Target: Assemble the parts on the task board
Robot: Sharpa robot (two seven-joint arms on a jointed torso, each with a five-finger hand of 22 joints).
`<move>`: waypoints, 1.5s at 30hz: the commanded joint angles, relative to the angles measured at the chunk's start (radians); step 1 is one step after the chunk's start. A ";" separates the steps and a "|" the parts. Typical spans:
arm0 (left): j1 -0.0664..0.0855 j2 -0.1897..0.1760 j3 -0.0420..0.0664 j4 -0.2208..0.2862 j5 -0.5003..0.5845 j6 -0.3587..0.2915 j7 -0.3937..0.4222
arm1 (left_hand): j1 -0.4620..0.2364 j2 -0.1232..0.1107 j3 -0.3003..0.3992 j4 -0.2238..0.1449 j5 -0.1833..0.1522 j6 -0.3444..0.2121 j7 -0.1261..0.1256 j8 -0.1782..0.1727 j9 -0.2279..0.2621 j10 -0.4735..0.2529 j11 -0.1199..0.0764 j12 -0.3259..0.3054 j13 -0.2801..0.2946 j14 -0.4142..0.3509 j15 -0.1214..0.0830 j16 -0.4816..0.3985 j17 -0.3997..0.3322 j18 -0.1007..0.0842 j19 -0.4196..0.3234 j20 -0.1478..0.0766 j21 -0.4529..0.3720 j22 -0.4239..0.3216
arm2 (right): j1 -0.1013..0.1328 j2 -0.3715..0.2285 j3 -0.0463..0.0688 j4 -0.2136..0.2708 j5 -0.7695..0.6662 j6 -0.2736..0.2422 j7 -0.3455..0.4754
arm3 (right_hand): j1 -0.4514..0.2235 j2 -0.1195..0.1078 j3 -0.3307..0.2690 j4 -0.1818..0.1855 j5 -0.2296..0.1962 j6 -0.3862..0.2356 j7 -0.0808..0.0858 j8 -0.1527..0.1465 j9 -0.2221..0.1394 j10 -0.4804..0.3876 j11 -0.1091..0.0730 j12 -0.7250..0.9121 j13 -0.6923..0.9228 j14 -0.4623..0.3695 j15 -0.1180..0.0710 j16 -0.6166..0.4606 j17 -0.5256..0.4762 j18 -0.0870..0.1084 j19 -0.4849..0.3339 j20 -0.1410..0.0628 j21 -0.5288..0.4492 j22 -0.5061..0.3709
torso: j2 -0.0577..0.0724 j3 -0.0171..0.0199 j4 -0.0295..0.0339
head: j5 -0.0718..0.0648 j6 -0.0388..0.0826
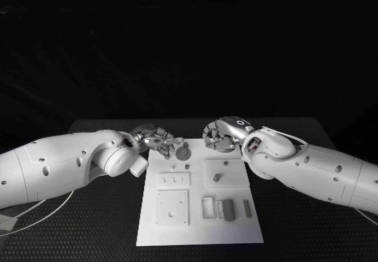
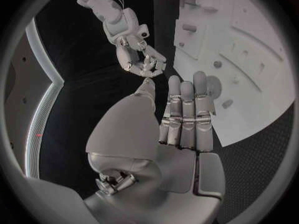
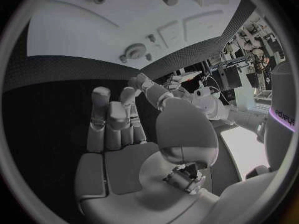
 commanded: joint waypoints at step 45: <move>-0.023 0.049 0.001 0.024 0.119 -0.107 -0.046 | -0.062 -0.012 0.028 0.001 -0.001 0.021 -0.003 0.001 -0.002 -0.092 0.007 0.065 0.062 -0.029 -0.013 0.094 -0.025 0.018 -0.007 -0.010 0.025 0.054 | -0.013 0.062 0.000 0.058 -0.010 0.019 -0.091 | -0.017 -0.011 0.000 0.002 0.001 0.044 0.024 -0.007 0.033 -0.006 -0.004 0.013 0.013 0.006 -0.010 -0.004 0.001 0.029 0.011 -0.007 0.008 0.015 | -0.016 -0.0104 0.0069 | 0.001 -0.008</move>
